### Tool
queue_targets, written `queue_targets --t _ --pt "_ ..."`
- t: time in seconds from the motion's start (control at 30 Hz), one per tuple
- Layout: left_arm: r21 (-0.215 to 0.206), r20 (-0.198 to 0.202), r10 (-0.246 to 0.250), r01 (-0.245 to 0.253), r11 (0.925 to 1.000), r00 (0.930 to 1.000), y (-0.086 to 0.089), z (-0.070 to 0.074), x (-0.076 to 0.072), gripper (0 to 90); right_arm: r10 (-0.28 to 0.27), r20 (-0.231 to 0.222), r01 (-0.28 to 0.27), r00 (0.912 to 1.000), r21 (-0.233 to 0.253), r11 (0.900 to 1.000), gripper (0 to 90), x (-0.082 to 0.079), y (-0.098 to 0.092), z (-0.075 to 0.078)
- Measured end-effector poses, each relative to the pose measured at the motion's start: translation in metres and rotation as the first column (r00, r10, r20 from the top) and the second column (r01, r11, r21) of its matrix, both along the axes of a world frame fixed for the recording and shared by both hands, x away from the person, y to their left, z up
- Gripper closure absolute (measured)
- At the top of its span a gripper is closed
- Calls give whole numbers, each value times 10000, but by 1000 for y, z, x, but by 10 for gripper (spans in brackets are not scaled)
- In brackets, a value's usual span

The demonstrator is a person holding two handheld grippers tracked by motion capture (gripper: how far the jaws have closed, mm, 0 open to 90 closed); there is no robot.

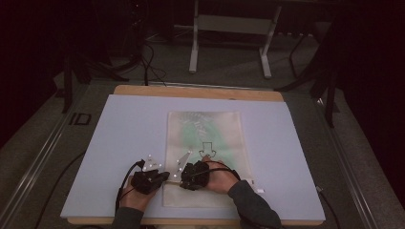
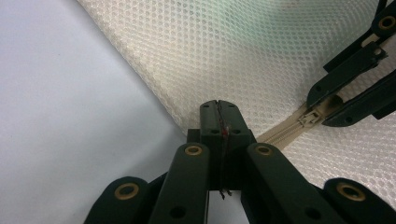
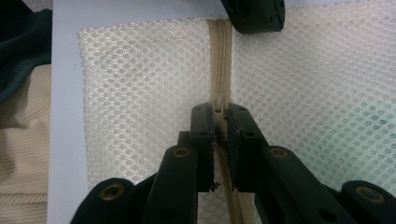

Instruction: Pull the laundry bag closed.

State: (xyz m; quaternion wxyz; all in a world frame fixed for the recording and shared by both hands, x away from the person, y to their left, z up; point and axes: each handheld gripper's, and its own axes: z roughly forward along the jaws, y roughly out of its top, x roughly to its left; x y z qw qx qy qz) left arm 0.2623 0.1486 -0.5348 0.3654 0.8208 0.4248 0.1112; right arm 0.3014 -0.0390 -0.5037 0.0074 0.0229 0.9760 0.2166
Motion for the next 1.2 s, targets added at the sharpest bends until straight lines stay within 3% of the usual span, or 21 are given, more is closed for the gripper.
queue_targets --t 1.2 --pt "30 9 45 -45 10000 10000 -1 0 -1 894 -86 7 86 10000 -115 9999 821 -1 -22 3"
